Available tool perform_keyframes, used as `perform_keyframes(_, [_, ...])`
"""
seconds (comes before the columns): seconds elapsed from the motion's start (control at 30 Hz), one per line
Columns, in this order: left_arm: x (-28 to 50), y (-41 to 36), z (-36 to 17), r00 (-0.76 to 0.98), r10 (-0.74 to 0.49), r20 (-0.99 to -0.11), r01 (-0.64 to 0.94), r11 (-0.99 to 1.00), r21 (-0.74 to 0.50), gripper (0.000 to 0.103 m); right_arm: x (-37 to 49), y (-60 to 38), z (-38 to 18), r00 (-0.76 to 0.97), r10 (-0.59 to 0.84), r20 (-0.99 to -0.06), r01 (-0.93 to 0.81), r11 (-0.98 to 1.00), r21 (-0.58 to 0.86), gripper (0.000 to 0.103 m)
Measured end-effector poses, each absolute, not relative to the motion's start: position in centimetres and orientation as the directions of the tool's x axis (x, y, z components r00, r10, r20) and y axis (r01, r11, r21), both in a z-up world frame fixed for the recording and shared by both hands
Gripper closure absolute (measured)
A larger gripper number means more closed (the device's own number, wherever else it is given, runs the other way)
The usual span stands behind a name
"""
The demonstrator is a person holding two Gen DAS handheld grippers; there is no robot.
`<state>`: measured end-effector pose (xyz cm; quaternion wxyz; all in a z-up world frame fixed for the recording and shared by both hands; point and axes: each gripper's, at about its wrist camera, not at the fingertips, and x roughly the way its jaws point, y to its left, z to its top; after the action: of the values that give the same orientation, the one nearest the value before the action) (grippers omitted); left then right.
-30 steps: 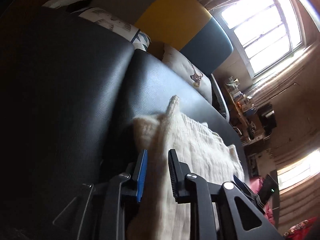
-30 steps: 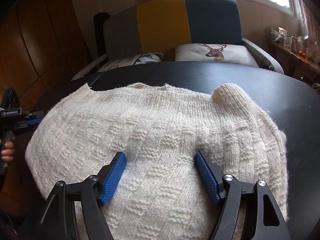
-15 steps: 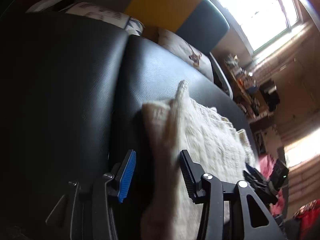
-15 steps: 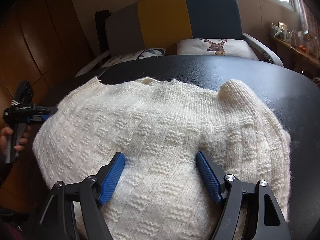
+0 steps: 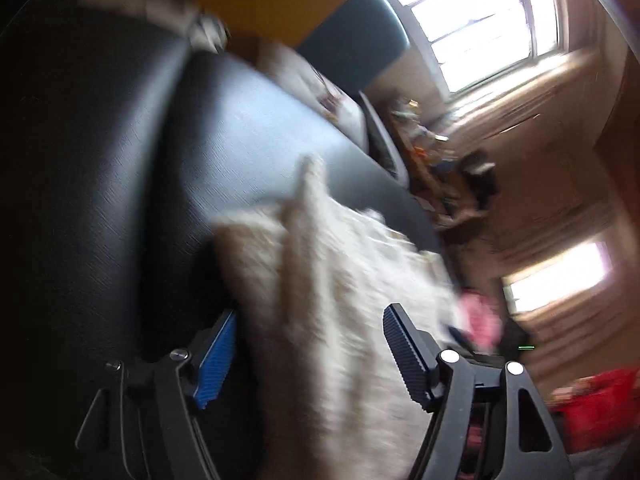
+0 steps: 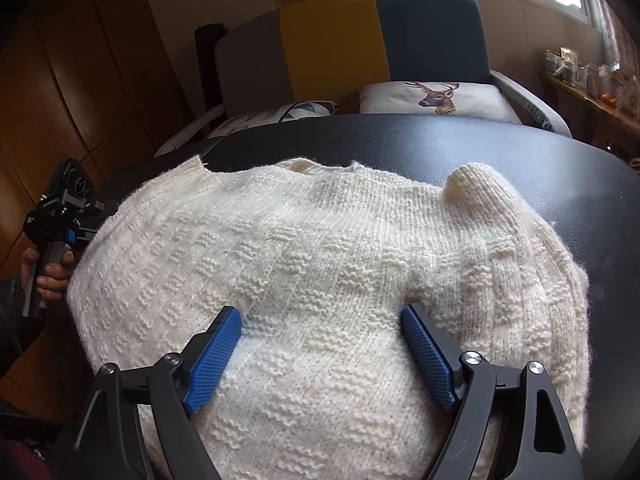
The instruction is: Fold clothes
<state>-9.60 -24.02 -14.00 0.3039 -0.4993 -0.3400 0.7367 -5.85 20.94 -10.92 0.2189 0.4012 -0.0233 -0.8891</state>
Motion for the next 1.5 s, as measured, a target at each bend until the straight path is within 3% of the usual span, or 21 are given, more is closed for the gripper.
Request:
perform_keyframes(0.13, [-10.4, -23.4, -14.1, -0.305, 0.797, -0.522, -0.112, -0.574, -0.811, 0.034, -5.9, 20.9, -11.0, -0.581, -0.407, -0.705, 0.375, -0.902, 0.213, 0.016])
perform_keyframes(0.2, [-10.9, -23.4, -14.7, -0.310, 0.795, -0.522, -0.067, -0.566, -0.822, 0.059, -5.9, 20.8, -11.0, -0.580, -0.406, -0.706, 0.376, -0.902, 0.210, 0.015])
perform_keyframes(0.23, [-11.0, -23.4, -15.0, -0.319, 0.783, -0.534, -0.043, -0.575, -0.817, 0.081, -5.9, 20.8, -10.9, -0.578, -0.405, -0.708, 0.376, -0.902, 0.209, 0.015])
perform_keyframes(0.6, [-11.8, -23.0, -13.5, -0.378, 0.672, -0.637, 0.027, -0.679, -0.733, 0.084, -6.2, 23.7, -6.7, -0.428, -0.440, -0.789, 0.497, -0.844, 0.201, 0.018])
perform_keyframes(0.83, [-12.4, -24.5, -12.6, -0.361, 0.615, -0.701, 0.032, -0.743, -0.668, 0.084, -8.3, 26.2, -10.4, -0.293, -0.388, -0.874, 0.525, -0.829, 0.192, 0.017])
perform_keyframes(1.03, [-11.8, -25.1, -11.9, -0.350, 0.602, -0.717, 0.062, -0.749, -0.659, 0.085, -6.4, 26.8, -10.9, -0.376, -0.405, -0.834, 0.503, -0.845, 0.183, 0.016])
perform_keyframes(1.37, [-10.1, -24.6, -6.3, -0.471, 0.690, -0.550, 0.133, -0.561, -0.817, 0.086, -5.8, 24.2, -11.1, -0.442, -0.363, -0.820, 0.428, -0.889, 0.163, 0.010])
perform_keyframes(1.5, [-10.0, -23.7, -3.2, -0.522, 0.662, -0.537, 0.156, -0.545, -0.824, 0.086, -5.7, 21.9, -10.9, -0.441, -0.356, -0.824, 0.418, -0.894, 0.162, 0.009])
